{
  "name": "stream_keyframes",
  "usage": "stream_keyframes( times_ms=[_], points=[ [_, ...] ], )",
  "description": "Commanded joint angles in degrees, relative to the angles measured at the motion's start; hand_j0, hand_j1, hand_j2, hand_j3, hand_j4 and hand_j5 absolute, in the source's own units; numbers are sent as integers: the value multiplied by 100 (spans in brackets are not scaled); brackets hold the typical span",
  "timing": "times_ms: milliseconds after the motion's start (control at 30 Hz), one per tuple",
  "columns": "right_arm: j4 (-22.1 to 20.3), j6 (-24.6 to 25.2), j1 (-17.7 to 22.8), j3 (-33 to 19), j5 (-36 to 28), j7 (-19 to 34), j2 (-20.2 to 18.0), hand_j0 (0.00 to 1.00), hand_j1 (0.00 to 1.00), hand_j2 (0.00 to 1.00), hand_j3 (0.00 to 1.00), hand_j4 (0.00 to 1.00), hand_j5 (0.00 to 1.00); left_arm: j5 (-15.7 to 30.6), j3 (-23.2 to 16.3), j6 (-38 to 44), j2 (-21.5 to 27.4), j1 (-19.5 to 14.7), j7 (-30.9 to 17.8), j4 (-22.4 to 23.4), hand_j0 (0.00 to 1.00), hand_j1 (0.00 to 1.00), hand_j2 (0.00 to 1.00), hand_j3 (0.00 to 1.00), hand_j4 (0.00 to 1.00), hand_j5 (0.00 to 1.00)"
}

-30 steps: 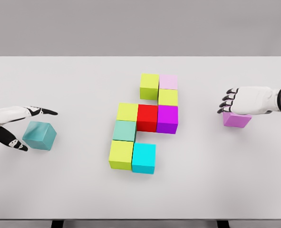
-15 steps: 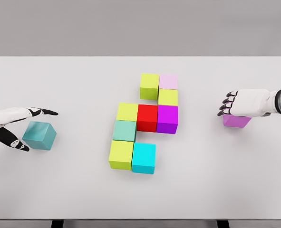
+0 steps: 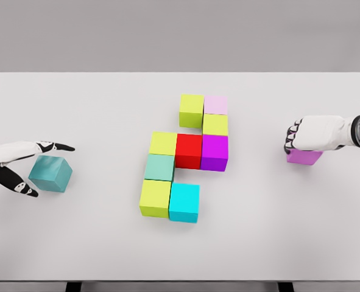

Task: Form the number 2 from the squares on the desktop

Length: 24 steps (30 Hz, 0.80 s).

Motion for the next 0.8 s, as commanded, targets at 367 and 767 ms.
stream_keyframes(
  times_ms=[367,767],
  points=[
    [24,27,-35,-47,-1061,29,-43,52,52,52,52,52,52,27,3,11,-98,0,1,108,100,100,100,100,100,100],
    [-511,27,-44,-267,-1808,29,-430,52,52,52,52,52,52,18,3,2,-151,0,1,213,100,100,100,100,100,100]
  ],
)
